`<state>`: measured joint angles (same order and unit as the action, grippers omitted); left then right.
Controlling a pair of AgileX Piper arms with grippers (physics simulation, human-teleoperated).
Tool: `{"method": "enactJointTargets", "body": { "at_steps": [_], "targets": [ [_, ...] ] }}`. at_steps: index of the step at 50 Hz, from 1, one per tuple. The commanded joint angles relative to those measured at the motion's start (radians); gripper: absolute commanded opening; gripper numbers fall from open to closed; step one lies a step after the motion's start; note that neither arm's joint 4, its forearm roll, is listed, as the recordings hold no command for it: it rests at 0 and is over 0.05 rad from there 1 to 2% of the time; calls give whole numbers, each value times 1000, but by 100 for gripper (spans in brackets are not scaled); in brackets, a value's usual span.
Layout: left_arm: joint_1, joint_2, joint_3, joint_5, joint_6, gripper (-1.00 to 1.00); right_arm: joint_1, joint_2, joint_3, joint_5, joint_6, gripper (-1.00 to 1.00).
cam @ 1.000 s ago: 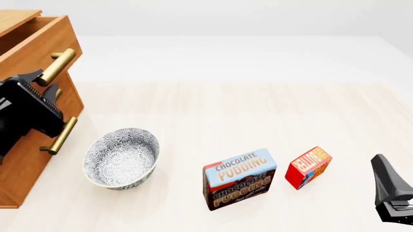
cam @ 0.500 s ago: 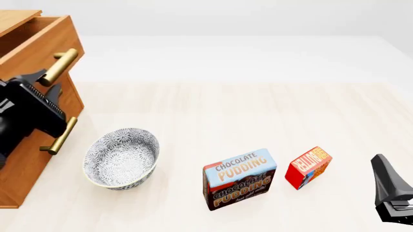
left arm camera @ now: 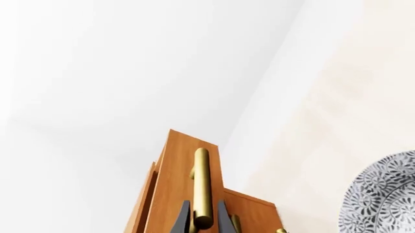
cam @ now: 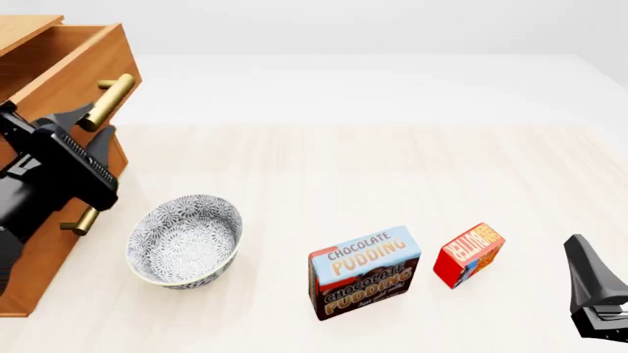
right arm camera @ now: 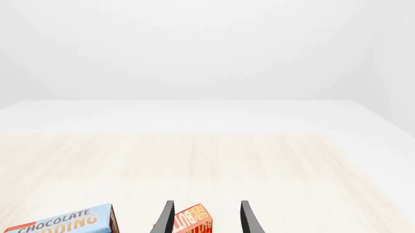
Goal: Put the butter at the back in the top drawer of the cabinet and close it.
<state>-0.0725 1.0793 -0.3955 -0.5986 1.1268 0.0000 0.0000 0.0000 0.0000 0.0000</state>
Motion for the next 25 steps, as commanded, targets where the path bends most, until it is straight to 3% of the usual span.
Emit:
{"method": "enactJointTargets", "body": {
  "at_steps": [1, 25],
  "targets": [
    [-89, 123, 23, 70, -12, -100, 0, 0, 0, 0, 0, 100],
    [-100, 136, 34, 58, -13, -100, 0, 0, 0, 0, 0, 100]
  ]
}}
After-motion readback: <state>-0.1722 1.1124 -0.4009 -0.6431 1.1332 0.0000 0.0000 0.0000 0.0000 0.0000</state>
